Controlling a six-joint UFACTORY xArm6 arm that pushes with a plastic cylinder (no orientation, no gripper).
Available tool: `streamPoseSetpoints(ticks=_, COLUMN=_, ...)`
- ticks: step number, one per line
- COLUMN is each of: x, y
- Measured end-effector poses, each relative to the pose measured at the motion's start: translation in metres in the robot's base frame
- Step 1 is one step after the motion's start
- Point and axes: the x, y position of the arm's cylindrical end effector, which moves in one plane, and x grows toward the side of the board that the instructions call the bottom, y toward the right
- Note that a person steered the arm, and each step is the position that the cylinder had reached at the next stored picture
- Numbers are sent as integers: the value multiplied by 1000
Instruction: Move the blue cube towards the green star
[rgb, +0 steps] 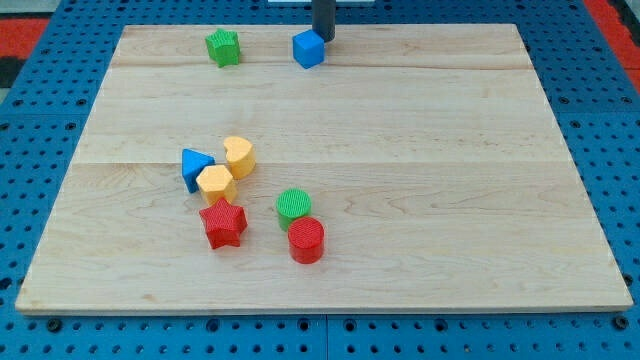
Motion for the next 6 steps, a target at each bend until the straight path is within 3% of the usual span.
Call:
streamPoseSetpoints(ticks=2, x=16, y=49)
streamPoseSetpoints(ticks=6, x=46, y=-14)
